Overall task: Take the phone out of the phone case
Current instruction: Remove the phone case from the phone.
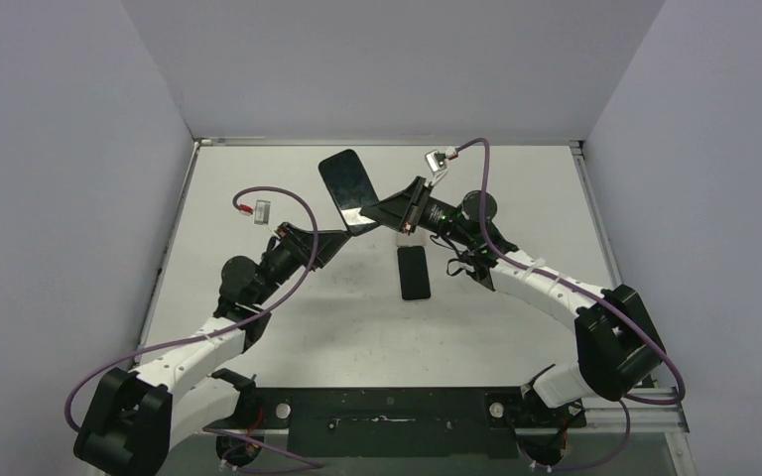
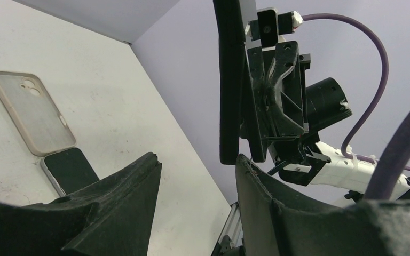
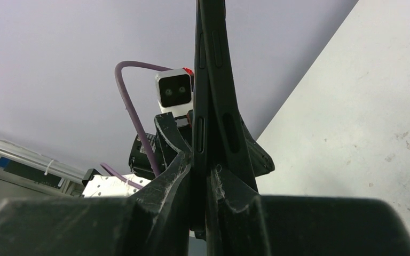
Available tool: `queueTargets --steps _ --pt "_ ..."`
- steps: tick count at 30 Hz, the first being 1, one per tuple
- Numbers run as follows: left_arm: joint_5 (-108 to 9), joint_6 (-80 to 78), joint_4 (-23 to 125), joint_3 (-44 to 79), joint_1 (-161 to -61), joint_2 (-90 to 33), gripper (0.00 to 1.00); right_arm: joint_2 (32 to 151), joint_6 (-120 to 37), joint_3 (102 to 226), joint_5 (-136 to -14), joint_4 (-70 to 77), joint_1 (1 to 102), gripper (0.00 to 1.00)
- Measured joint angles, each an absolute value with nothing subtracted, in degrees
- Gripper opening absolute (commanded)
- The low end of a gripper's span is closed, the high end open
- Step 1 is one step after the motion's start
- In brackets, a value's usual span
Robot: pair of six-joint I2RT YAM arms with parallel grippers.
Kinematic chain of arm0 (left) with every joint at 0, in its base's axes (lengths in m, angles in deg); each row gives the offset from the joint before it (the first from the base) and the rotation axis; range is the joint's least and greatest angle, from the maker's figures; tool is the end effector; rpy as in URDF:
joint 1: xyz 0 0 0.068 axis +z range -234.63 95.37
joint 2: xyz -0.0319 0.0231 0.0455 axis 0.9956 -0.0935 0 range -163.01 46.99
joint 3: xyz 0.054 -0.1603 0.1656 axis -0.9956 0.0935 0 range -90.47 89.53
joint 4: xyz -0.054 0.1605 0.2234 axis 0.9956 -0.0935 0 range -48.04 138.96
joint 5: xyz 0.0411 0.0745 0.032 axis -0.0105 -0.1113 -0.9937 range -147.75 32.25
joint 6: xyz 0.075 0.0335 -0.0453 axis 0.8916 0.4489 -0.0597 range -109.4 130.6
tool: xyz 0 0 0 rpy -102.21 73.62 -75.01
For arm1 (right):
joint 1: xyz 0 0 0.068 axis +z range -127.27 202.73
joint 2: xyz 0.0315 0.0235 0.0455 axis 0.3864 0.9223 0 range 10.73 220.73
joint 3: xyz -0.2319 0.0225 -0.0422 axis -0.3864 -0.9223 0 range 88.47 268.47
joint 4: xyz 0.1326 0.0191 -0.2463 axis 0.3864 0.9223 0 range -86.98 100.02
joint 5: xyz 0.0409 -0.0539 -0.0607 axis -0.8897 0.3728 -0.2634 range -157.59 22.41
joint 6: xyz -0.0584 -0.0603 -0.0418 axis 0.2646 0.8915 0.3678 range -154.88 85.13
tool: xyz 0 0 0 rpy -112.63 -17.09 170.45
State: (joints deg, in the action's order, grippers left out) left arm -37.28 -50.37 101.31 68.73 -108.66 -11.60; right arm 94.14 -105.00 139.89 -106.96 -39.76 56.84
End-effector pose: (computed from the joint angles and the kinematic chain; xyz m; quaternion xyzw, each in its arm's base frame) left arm 0.2587 -0.1477 0.2303 -0.0574 0.6155 -0.6060 0.5006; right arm 0.2907 0.2617 0.2751 -0.0613 0.6511 0.7044 0.2759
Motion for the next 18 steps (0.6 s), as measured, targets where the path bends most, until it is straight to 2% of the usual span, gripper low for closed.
queueTargets --steps 12,16,18 --pt "-36.8 -51.3 106.7 66.5 -109.1 -18.1 0.46 94.1 -105.0 139.9 -106.4 -39.7 56.5 0.0" --pt "-36.6 -52.0 109.3 64.1 -109.1 -20.9 0.39 93.9 -105.1 139.9 -106.7 -39.8 56.8 0.0" --pt "-36.3 -52.4 110.4 63.0 -109.1 -22.2 0.3 93.6 -105.0 139.9 -106.4 -39.8 56.8 0.0"
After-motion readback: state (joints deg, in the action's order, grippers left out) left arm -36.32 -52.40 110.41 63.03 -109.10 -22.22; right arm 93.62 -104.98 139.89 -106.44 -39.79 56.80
